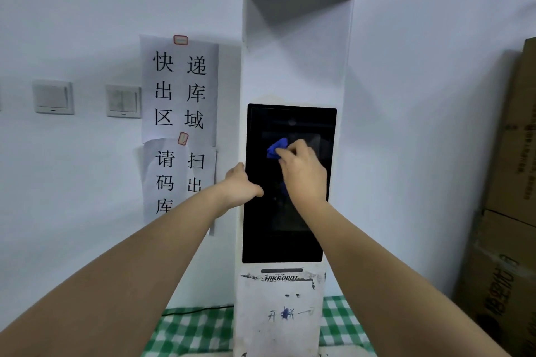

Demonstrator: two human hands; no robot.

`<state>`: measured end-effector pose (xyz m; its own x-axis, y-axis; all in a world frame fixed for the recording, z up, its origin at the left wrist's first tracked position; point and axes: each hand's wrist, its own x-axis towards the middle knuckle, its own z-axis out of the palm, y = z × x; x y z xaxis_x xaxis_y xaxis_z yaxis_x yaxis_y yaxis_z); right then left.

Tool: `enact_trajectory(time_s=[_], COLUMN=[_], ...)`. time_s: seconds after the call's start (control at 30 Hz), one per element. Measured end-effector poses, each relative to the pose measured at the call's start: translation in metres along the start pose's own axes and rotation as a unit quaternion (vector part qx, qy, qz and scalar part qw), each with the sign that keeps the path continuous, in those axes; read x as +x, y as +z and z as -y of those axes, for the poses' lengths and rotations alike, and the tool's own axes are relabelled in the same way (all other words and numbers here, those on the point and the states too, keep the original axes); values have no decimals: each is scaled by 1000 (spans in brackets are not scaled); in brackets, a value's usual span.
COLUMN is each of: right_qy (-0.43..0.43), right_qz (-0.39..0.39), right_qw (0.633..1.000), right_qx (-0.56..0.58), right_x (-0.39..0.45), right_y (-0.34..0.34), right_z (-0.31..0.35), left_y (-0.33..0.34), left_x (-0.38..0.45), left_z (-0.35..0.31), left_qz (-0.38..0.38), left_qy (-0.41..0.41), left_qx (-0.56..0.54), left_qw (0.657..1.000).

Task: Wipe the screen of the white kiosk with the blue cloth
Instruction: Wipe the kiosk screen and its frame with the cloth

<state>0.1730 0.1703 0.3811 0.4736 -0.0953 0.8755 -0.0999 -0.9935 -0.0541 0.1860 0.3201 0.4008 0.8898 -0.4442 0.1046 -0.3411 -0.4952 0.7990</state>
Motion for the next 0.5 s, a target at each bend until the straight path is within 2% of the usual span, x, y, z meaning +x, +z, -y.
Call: enact_trajectory(time_s=[0.07, 0.1, 0.17, 0.23, 0.3, 0.33, 0.43, 0.5], right_qy=[-109, -132, -77, 50, 91, 71, -64, -85], right_qz=[31, 25, 5, -27, -43, -31, 30, 41], right_qw=[991, 987, 995, 998, 995, 997, 996, 992], right_qx=[-74, -89, -58, 1, 13, 11, -57, -80], right_x=[-2, 2, 11, 15, 10, 5, -8, -6], right_y=[1, -1, -11, -15, -13, -11, 1, 2], right_z=[-10, -16, -25, -25, -19, -14, -11, -16], left_y=[3, 4, 4, 4, 4, 4, 8, 9], left_x=[1, 2, 3, 3, 4, 4, 5, 4], left_z=[1, 1, 1, 0, 1, 1, 2, 2], left_qz=[-6, -6, -5, -7, -12, -13, -10, -7], left_qy=[-6, -8, -12, -17, -17, -17, -20, -18], left_qx=[1, 0, -4, -4, -4, -5, -6, -12], left_qw=[1000, 1000, 1000, 1000, 1000, 1000, 1000, 1000])
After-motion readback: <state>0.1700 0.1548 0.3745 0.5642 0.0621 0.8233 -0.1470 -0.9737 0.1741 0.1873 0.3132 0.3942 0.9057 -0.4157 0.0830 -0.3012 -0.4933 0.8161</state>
